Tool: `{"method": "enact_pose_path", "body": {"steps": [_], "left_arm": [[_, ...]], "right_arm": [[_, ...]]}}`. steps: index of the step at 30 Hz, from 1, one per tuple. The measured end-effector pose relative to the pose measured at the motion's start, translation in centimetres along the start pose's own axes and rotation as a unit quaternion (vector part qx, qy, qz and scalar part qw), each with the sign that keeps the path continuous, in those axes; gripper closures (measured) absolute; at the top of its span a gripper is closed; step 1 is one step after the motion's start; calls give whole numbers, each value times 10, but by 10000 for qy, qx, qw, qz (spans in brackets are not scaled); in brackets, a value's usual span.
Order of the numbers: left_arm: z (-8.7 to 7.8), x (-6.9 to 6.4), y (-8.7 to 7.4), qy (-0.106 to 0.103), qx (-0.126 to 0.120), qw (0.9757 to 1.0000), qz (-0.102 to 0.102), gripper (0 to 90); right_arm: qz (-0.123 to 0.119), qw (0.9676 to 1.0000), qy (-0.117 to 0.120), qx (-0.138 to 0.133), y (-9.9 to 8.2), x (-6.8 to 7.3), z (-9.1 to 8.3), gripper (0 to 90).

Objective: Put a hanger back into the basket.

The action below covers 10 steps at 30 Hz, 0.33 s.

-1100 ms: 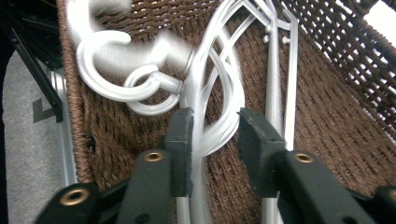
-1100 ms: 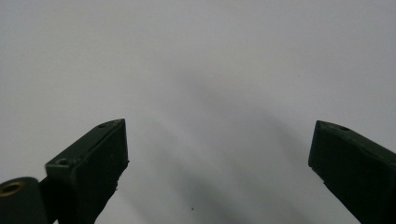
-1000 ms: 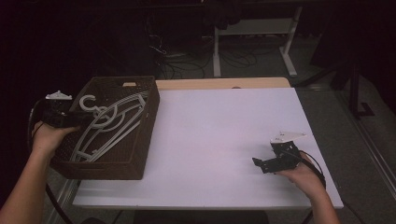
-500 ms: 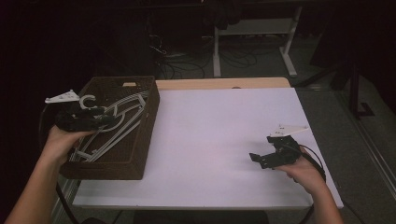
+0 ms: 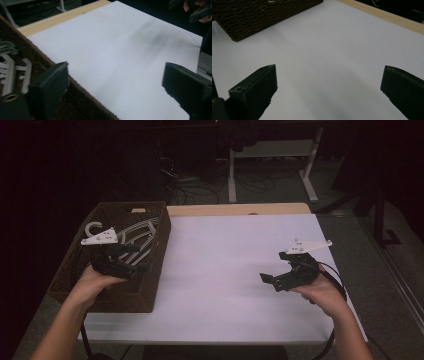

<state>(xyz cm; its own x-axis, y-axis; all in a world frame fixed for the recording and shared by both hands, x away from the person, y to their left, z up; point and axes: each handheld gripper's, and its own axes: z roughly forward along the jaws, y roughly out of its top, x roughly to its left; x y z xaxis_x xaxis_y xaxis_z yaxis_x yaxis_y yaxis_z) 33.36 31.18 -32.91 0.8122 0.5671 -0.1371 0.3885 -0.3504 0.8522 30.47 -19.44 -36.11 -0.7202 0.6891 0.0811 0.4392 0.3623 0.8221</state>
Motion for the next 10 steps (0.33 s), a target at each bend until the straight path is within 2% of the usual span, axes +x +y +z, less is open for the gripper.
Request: {"method": "enact_pose_path", "body": {"steps": [1,5,10], "left_arm": [[5,-2,-1,-80,78,9999,-35,27],[12,-7,-3,-221,170,9996,18,0],[14,-9,-3,-228,207,9995,57,0]], "right_arm": [[-24,10000,23,-17,3,1,0,0],[-149,9999,67,-31,12,4,-1,0],[-183,9998,86,-32,15,4,0,0]]}}
